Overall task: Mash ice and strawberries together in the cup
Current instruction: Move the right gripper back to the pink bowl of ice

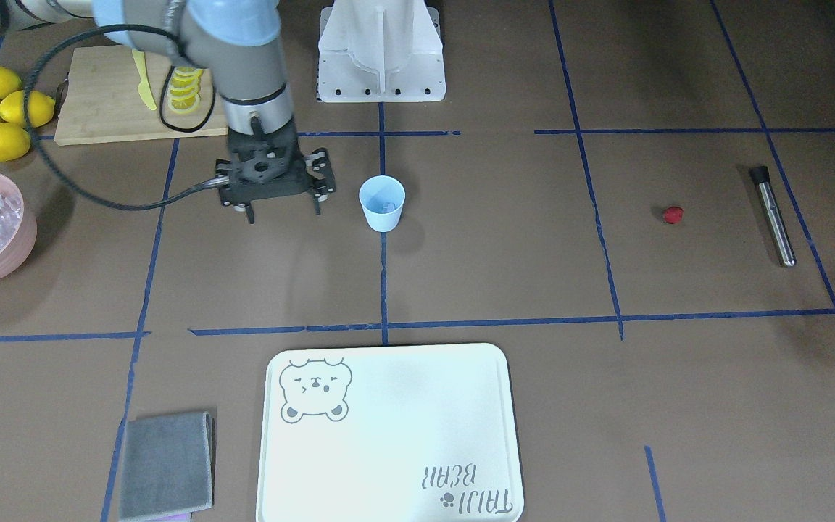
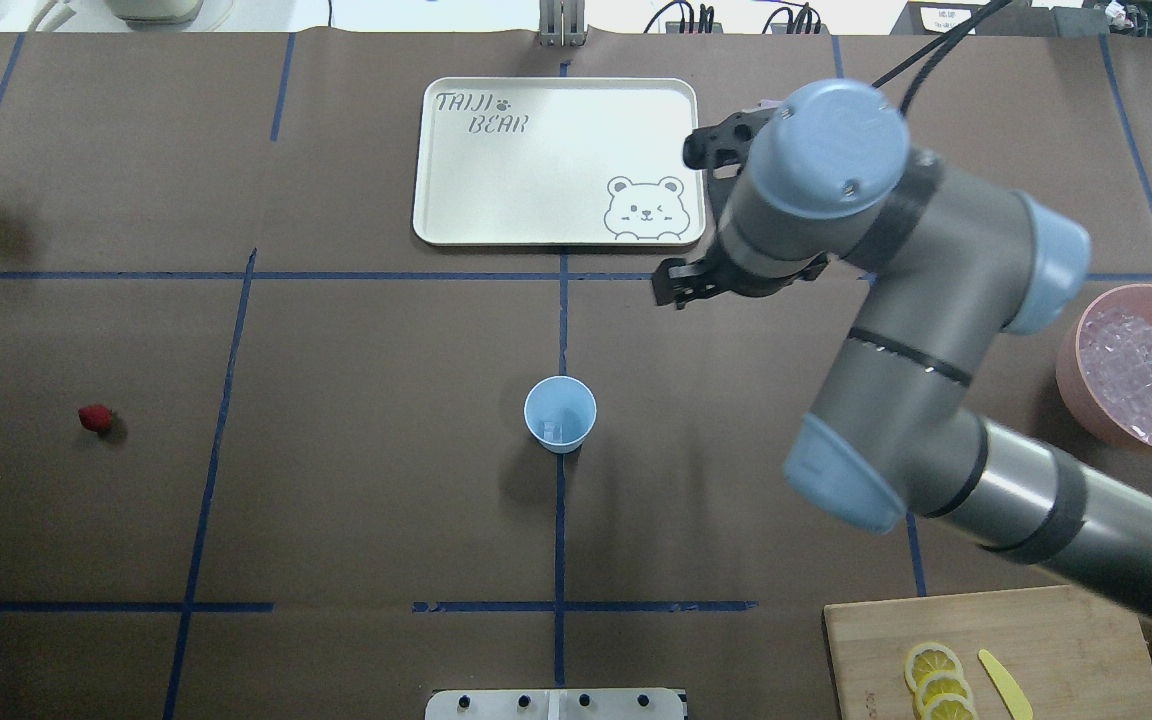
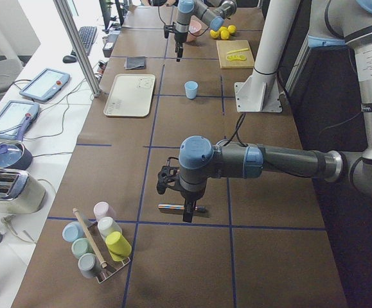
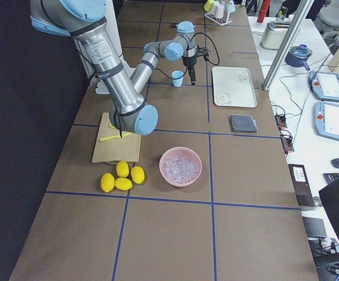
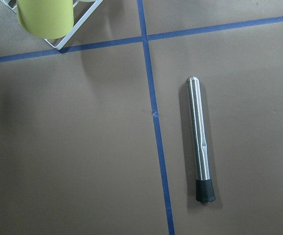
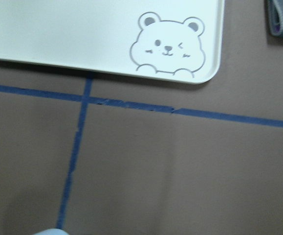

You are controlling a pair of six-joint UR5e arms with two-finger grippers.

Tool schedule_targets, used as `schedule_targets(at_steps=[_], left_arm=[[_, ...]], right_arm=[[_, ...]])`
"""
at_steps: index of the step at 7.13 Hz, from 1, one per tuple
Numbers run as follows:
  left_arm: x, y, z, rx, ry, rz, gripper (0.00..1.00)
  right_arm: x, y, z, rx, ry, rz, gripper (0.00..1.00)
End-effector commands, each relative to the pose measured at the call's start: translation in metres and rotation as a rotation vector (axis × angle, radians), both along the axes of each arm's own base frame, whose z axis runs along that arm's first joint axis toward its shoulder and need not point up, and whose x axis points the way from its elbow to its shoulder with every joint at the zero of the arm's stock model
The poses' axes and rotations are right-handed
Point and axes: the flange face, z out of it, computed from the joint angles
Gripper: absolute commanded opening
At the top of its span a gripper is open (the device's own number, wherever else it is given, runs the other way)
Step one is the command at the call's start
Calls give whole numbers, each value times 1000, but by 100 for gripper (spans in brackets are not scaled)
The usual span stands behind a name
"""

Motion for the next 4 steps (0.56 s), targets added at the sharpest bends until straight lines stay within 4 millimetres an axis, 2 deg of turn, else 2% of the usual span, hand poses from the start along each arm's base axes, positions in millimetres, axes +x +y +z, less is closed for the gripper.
schedule_targets(at_steps=[1, 2, 3, 4], left_arm=[[0, 0, -1, 6, 1, 1, 100], [0, -1, -2, 10, 1, 1, 100], [0, -1, -4, 13, 1, 1, 100], [0, -1, -5, 16, 0, 1, 100]], right_arm=[[142, -23, 92, 62, 34, -169, 98], [202, -23, 135, 72, 23, -236, 98], [249, -14, 186, 94, 28, -270, 98], [277, 3, 232, 105, 38, -269, 98]])
